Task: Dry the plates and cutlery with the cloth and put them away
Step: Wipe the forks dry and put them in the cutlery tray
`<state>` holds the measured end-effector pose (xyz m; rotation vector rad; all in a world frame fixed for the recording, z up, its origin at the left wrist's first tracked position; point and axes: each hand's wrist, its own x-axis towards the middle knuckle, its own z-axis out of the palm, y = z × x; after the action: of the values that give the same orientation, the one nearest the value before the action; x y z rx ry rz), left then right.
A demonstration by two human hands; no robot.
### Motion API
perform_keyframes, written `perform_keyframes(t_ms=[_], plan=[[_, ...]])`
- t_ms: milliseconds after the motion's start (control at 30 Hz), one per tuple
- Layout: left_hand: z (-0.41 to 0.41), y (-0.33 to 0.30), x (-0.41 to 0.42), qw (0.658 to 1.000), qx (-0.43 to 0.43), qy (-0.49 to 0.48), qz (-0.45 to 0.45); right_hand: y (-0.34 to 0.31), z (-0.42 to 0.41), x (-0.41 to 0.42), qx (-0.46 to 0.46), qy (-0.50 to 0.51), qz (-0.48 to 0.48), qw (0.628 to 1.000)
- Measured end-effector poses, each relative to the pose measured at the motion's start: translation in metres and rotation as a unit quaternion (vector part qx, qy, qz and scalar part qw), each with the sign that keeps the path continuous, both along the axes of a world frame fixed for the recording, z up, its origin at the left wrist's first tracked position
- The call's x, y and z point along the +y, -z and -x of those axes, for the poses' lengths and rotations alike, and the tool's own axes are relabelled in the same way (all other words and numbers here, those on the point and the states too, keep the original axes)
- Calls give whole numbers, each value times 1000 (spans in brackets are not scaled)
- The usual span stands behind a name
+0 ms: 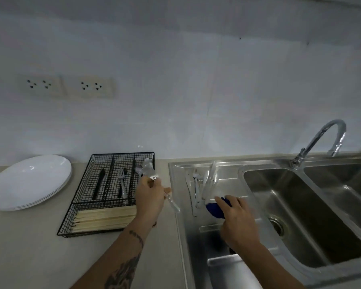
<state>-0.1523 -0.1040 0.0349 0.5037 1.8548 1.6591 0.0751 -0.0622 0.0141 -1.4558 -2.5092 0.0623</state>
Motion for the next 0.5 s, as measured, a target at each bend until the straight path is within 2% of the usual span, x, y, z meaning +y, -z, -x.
perform_keyframes(t_ms=[167, 267, 500], plan=[[55, 7, 7, 979, 190, -11, 71, 1, 2, 13, 5, 12, 21, 1000], [87, 15, 16, 970, 204, -23, 128, 6, 5, 17, 4, 12, 19, 1000], [140, 50, 35, 948, 234, 22, 213, 19, 3, 22, -8, 19, 63, 998]])
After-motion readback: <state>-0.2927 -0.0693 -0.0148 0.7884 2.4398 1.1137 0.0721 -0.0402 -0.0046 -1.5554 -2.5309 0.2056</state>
